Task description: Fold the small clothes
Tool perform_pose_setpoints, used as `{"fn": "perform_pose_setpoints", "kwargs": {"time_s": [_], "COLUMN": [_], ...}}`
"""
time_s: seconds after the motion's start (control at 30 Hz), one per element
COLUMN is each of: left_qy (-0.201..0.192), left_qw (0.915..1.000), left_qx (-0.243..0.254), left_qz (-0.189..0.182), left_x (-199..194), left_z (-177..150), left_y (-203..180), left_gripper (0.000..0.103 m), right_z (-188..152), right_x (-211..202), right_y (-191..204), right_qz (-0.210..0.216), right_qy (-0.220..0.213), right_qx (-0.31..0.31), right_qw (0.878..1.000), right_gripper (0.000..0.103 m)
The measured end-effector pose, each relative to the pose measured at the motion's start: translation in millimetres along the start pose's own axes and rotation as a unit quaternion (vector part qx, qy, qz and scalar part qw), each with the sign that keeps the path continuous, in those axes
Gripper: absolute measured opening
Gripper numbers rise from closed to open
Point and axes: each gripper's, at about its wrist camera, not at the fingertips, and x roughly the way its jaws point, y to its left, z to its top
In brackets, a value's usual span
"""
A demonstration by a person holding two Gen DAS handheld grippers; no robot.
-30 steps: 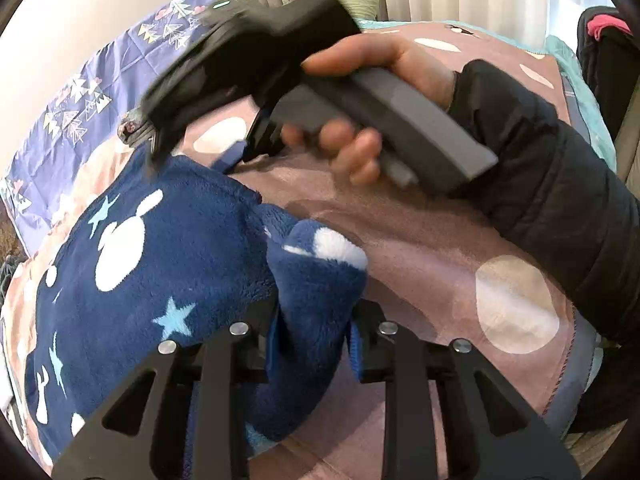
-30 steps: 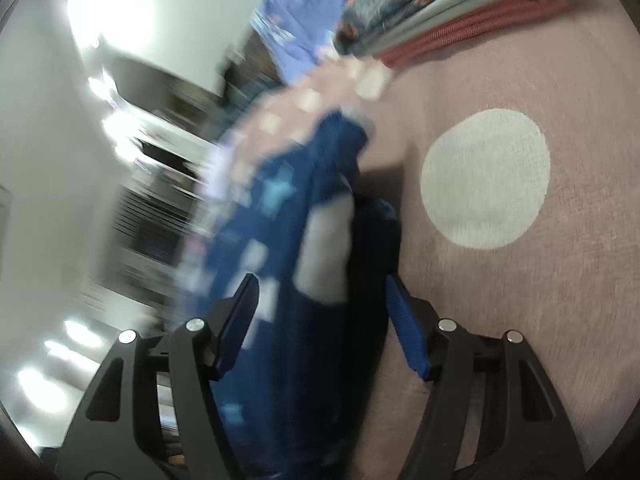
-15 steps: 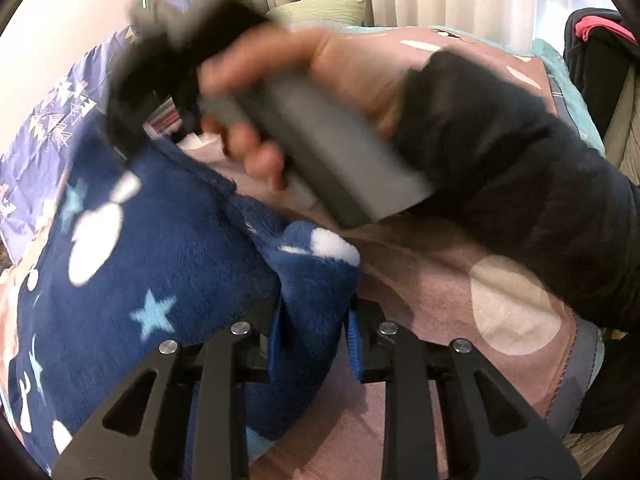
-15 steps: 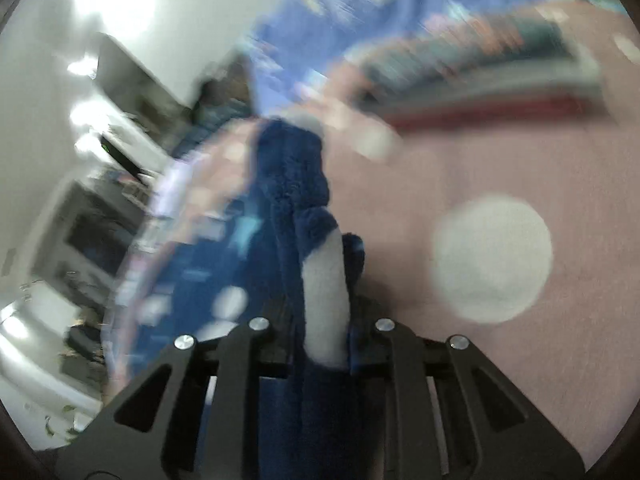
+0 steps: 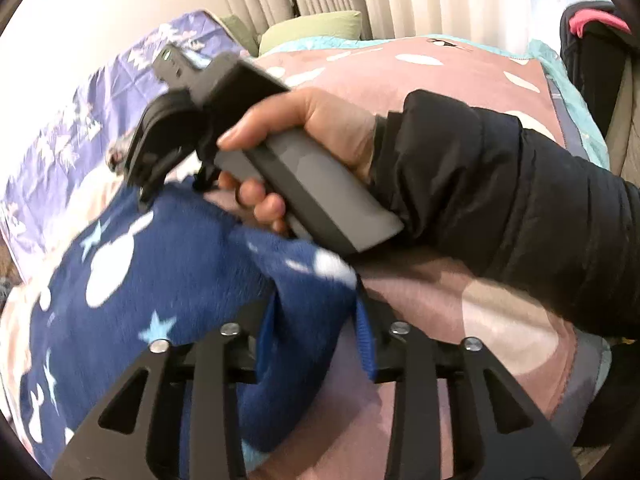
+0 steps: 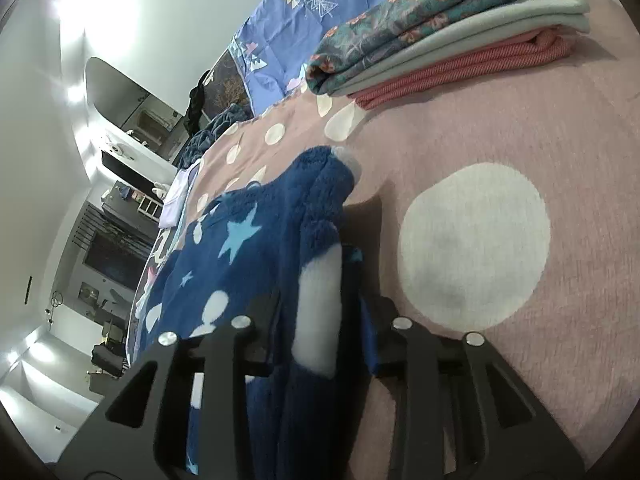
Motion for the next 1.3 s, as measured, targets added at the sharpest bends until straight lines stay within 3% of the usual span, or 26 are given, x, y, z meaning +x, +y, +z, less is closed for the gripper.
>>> {"fn": "perform_pose_setpoints", "kwargs": {"time_s": [0.1,0.17,0.27,0.33,0.4,0.47,0.73,0.87,0.93,1.0,1.07,1.1,1.17,1.3], "left_qy": [-0.008,-0.001,0.004,0.006,0.012,0.014,0.015,0.013,0.012,0.01,0.009,0.008,0.008,0.006], "left_qw": [0.9998,0.9998,0.9988,0.9992,0.9997,0.9998,0.9997,0.9996,0.9995,0.9993,0.999,0.9989,0.9988,0.9987], "left_qx": [0.021,0.012,-0.025,-0.02,-0.002,0.003,-0.01,-0.016,-0.018,-0.022,-0.027,-0.028,-0.03,-0.031], "left_qz": [-0.001,-0.017,-0.043,-0.036,-0.021,-0.016,-0.016,-0.019,-0.023,-0.029,-0.036,-0.038,-0.039,-0.041], "left_x": [3,8,11,13,17,20,19,20,19,18,17,18,19,19], "left_z": [6,5,2,0,0,-1,-3,0,-1,-2,-3,-2,-3,-4], "left_y": [-7,-5,3,-1,-9,-11,-11,-12,-11,-9,-7,-8,-7,-6], "left_gripper": [0.036,0.029,0.028,0.028,0.029,0.03,0.033,0.035,0.036,0.038,0.038,0.039,0.041,0.042], "right_z": [0,0,1,0,-1,0,-2,-6,-6,-10,-15,-15,-18,-12], "right_x": [-3,-6,-23,-23,-2,4,-12,-51,-61,-59,-44,-32,-4,-7], "right_y": [2,4,16,23,14,6,3,12,18,29,38,38,30,16], "right_qz": [0.0,-0.005,0.024,0.002,-0.047,-0.042,-0.035,-0.046,-0.019,0.035,0.034,0.007,-0.063,-0.039], "right_qy": [0.004,-0.007,-0.042,-0.054,-0.027,-0.015,-0.045,-0.107,-0.117,-0.099,-0.071,-0.055,-0.026,-0.034], "right_qx": [-0.006,-0.01,-0.024,-0.055,-0.057,-0.04,-0.016,-0.018,-0.035,-0.062,-0.086,-0.097,-0.114,-0.086], "right_qw": [1.0,1.0,0.999,0.997,0.997,0.998,0.998,0.993,0.992,0.992,0.993,0.994,0.991,0.995], "right_gripper": [0.036,0.024,0.02,0.02,0.02,0.022,0.037,0.041,0.041,0.041,0.041,0.038,0.021,0.014]}}
